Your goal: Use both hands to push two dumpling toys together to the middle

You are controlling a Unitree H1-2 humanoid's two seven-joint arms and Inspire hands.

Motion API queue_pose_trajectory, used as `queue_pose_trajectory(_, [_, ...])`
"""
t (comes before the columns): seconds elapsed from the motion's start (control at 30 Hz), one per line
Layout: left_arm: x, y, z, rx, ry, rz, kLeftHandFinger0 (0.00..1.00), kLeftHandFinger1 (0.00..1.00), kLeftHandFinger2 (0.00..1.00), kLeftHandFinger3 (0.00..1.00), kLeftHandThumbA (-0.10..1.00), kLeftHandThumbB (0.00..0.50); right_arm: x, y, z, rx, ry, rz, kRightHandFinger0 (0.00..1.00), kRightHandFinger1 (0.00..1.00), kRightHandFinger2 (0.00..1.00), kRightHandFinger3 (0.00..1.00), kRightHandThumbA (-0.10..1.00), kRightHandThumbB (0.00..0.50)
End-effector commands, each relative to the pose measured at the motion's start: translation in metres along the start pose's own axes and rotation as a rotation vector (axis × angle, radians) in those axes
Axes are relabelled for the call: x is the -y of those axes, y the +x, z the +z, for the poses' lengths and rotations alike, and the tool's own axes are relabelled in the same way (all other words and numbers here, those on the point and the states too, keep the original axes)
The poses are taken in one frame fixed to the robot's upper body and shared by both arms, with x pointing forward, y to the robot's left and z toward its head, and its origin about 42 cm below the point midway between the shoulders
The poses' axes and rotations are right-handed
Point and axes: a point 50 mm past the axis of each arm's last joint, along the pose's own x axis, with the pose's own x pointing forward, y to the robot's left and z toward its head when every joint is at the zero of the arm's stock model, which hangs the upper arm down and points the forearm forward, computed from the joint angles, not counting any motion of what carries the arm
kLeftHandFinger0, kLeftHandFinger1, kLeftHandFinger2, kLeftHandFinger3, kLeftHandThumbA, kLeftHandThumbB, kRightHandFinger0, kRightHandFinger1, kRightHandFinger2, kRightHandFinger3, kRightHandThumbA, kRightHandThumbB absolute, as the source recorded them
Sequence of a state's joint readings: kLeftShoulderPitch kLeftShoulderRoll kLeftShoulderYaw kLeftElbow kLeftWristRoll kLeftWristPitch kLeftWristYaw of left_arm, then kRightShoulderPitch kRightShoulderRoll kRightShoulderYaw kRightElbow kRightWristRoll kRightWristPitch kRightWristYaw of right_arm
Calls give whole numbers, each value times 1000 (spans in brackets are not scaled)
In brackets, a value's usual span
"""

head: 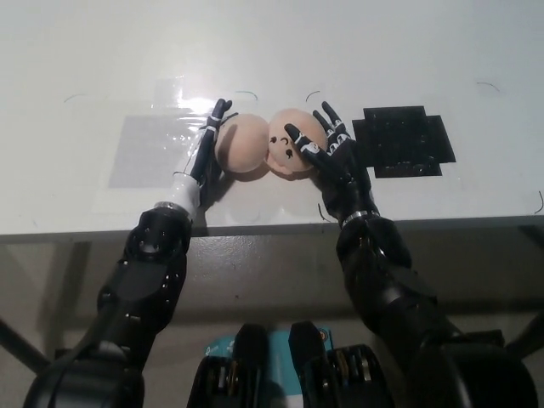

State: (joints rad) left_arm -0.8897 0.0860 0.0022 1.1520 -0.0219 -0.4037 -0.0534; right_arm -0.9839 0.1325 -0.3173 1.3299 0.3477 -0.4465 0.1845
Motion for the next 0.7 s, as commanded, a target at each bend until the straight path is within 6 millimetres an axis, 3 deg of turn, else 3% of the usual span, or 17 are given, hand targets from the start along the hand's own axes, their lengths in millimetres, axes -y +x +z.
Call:
queue_pose_trajectory(0.0, [17,18,31,69,38,-52,1000,1000,1000,1000,1000,362,-26,14,18,59,-9,79,1000,1000,1000,1000,1000,150])
queue_pose_trajectory(0.1, [13,19,31,57,82,-59,1000,1000,1000,1000,1000,337,-21,16,24,72,-11,62,1000,1000,1000,1000,985,140])
queue_pose_trajectory(0.2, [-1,16,29,71,174,-63,1000,1000,1000,1000,1000,366,-11,17,32,92,-90,49,1000,1000,1000,1000,1000,126])
queue_pose_trajectory(0.27, [-16,14,27,65,223,-75,1000,1000,1000,1000,1000,413,-5,18,40,115,-88,42,1000,1000,1000,1000,1000,108])
queue_pose_trajectory(0.37, [-38,11,28,73,281,-72,1000,1000,1000,1000,1000,460,4,20,53,146,-161,52,1000,1000,1000,1000,1000,138])
queue_pose_trajectory(0.4, [-46,10,30,81,326,-70,1000,1000,1000,1000,1000,449,7,21,57,157,-172,48,1000,1000,1000,1000,1000,159])
queue_pose_trajectory(0.43, [-57,9,32,80,394,-67,1000,1000,1000,1000,1000,440,11,21,63,177,-197,38,1000,1000,1000,1000,1000,145])
queue_pose_trajectory(0.47, [-66,7,35,94,444,-67,1000,1000,1000,1000,1000,388,15,22,69,193,-212,39,1000,1000,1000,1000,1000,153])
queue_pose_trajectory(0.5, [-73,6,37,109,482,-70,1000,1000,1000,1000,1000,378,18,22,75,208,-227,40,1000,1000,1000,1000,998,152])
queue_pose_trajectory(0.57, [-87,7,45,119,519,-53,1000,1000,1000,1000,1000,433,19,24,85,230,-257,50,1000,1000,1000,1000,1000,213])
queue_pose_trajectory(0.6, [-96,7,50,118,548,-48,1000,1000,1000,1000,1000,449,22,25,91,244,-278,55,1000,1000,1000,1000,983,208])
queue_pose_trajectory(0.67, [-106,6,62,142,602,-35,1000,1000,1000,1000,1000,426,26,25,100,269,-305,54,1000,1000,1000,1000,978,207])
